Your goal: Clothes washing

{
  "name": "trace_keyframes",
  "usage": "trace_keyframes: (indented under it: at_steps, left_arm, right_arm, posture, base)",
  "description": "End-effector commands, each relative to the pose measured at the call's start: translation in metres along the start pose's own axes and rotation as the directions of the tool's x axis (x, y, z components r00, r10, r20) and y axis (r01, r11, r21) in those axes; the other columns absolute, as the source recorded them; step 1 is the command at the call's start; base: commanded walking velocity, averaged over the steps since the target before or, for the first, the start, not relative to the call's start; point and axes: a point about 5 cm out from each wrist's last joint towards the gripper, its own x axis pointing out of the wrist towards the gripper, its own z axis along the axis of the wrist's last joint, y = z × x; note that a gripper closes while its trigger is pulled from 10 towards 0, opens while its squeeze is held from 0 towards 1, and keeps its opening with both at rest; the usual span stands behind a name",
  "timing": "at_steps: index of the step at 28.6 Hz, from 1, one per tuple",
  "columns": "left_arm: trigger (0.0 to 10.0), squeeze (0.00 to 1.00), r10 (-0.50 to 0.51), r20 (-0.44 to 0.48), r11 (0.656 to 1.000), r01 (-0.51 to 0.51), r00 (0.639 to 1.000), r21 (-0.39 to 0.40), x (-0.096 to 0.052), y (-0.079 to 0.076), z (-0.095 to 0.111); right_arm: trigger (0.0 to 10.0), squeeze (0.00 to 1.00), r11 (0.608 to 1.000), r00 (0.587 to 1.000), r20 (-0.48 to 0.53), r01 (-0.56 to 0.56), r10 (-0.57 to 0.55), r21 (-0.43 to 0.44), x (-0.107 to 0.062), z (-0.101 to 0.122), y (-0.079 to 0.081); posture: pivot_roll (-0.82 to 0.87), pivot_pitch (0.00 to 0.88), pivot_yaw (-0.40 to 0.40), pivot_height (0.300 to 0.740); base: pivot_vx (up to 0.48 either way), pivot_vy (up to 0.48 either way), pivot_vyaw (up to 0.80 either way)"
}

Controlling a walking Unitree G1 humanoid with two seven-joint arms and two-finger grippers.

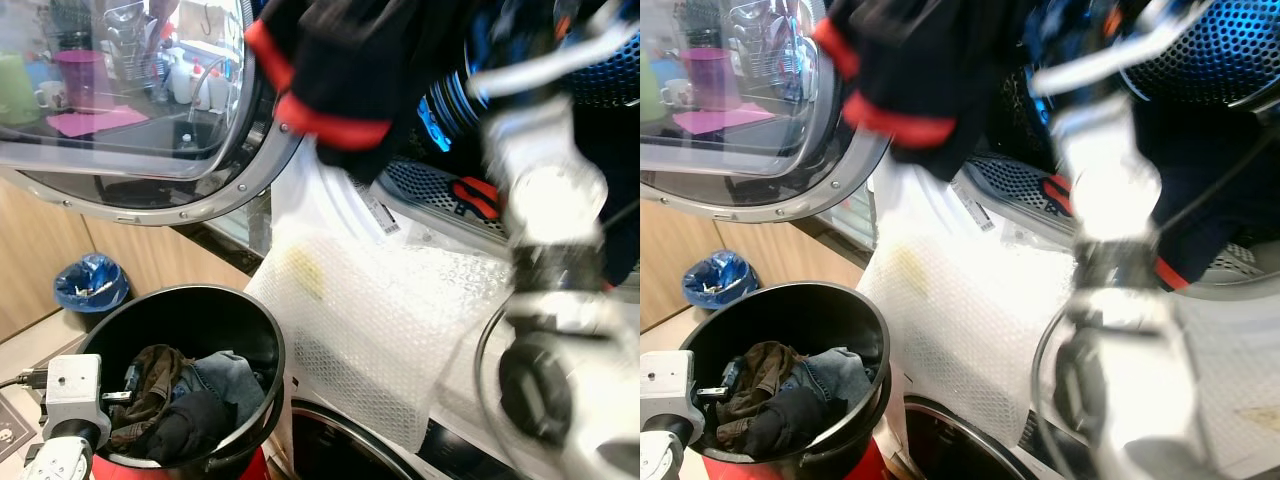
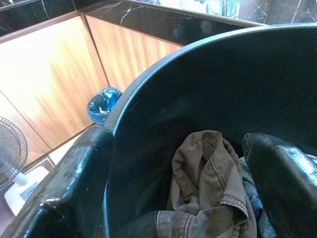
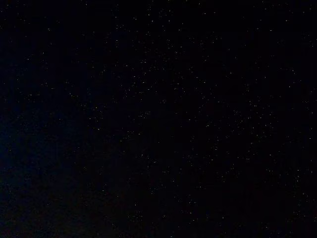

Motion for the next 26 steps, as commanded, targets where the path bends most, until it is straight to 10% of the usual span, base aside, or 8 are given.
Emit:
trace_keyframes:
  at_steps: [1,5,16,18,19,21,24,26]
  left_arm:
    - [10.0,0.0,-0.015,-0.061,1.0,0.015,0.998,-0.009,-0.006,-0.008,-0.014]
    - [10.0,0.0,-0.013,-0.063,1.0,0.012,0.998,-0.018,-0.006,-0.01,-0.016]
    - [10.0,0.0,0.033,-0.082,0.999,-0.036,0.996,-0.037,-0.014,-0.017,-0.022]
    - [10.0,0.0,0.033,-0.088,0.999,-0.037,0.996,-0.04,-0.016,-0.016,-0.024]
    - [10.0,0.0,0.008,-0.106,0.999,-0.012,0.994,-0.037,-0.018,-0.019,-0.027]
    - [10.0,0.0,-0.009,-0.114,0.999,0.004,0.993,-0.039,-0.019,-0.021,-0.028]
    - [10.0,0.0,-0.037,-0.13,0.999,0.033,0.991,-0.036,-0.02,-0.026,-0.029]
    - [10.0,0.0,-0.044,-0.132,0.999,0.039,0.99,-0.036,-0.021,-0.027,-0.029]
  right_arm:
    - [0.0,0.0,0.99,0.991,0.06,0.121,-0.117,-0.074,0.01,0.017,-0.005]
    - [0.0,0.0,0.913,0.923,0.117,0.382,-0.368,-0.141,0.015,0.031,-0.017]
    - [0.0,0.0,0.218,0.448,0.291,0.787,-0.845,-0.577,-0.012,0.061,-0.045]
    - [2.3,0.0,0.226,0.461,0.254,0.756,-0.85,-0.615,-0.01,0.052,-0.046]
    - [10.0,0.0,0.269,0.494,0.169,0.694,-0.853,-0.668,-0.007,0.035,-0.046]
    - [10.0,0.0,0.263,0.503,0.149,0.655,-0.851,-0.708,-0.005,0.029,-0.046]
    - [10.0,1.0,0.233,0.516,0.117,0.562,-0.849,-0.793,-0.004,0.016,-0.046]
    - [10.0,1.0,0.24,0.518,0.104,0.553,-0.849,-0.798,-0.004,0.013,-0.046]
  posture:
    - [0.23,0.0,-0.109,0.74]
    - [0.23,0.0,-0.112,0.74]
    - [0.28,0.0,-0.152,0.74]
    - [0.28,0.0,-0.151,0.74]
    - [0.28,0.004,-0.152,0.74]
    - [0.28,0.006,-0.152,0.74]
    - [0.28,0.014,-0.152,0.74]
    - [0.28,0.014,-0.152,0.74]
  base:
    - [0.0,0.0,0.0]
    - [0.0,0.0,0.0]
    - [0.0,0.0,0.0]
    - [0.0,0.0,0.0]
    - [0.0,0.0,0.0]
    - [0.0,0.0,0.0]
    - [0.0,0.0,0.0]
    - [0.0,0.0,0.0]
